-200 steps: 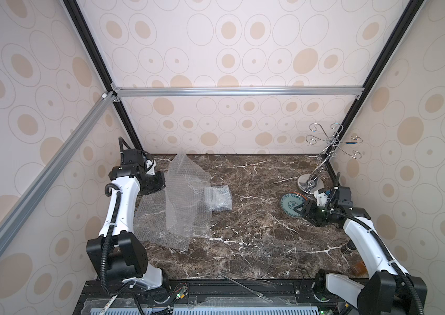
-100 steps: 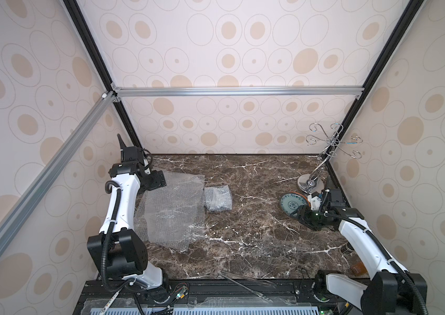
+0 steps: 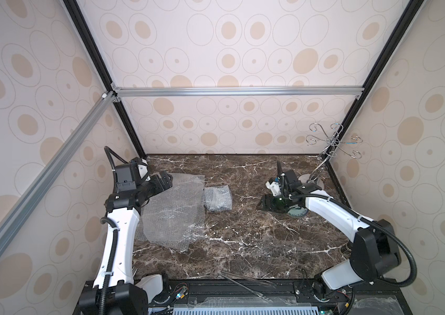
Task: Unpack dinner plates from bubble wrap
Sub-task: Place the bubble wrap at the center of the board, then move the bubble wrap to the center of the board.
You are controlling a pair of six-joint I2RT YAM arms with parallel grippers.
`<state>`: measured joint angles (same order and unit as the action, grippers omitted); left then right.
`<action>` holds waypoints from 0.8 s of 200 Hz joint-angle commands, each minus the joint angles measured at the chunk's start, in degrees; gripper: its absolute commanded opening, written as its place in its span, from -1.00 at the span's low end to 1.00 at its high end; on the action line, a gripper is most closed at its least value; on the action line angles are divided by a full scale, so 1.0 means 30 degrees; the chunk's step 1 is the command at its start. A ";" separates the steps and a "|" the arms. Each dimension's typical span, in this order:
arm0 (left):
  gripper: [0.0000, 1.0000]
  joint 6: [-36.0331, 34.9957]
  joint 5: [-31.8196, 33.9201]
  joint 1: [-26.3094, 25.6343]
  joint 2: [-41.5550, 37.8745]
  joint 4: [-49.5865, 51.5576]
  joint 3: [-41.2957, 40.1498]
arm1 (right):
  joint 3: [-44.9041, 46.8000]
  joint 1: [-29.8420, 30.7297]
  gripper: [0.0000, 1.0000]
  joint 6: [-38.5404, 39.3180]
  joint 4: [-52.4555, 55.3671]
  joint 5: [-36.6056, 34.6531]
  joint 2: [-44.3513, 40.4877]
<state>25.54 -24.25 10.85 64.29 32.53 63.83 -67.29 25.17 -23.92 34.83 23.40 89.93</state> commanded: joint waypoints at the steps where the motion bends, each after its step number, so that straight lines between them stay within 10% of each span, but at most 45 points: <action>1: 0.99 0.1606 -0.2636 -0.0043 -0.0008 -0.3787 -0.1299 | -0.1738 0.1192 0.29 0.0045 -0.0056 -0.0498 0.1846; 80: 0.99 0.2007 -0.3632 -0.0097 -0.1992 -0.9661 -0.6262 | -0.7246 0.3079 0.28 -0.0200 0.0792 -0.1127 0.7150; 160: 0.99 0.0660 -0.2220 -0.1702 -0.0248 -0.7393 -0.6030 | -1.0844 0.3388 0.19 -0.0410 0.1799 -0.1995 1.0596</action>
<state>29.06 -33.95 7.25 64.34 9.10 45.21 -96.60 35.09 -24.86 37.28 19.00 119.31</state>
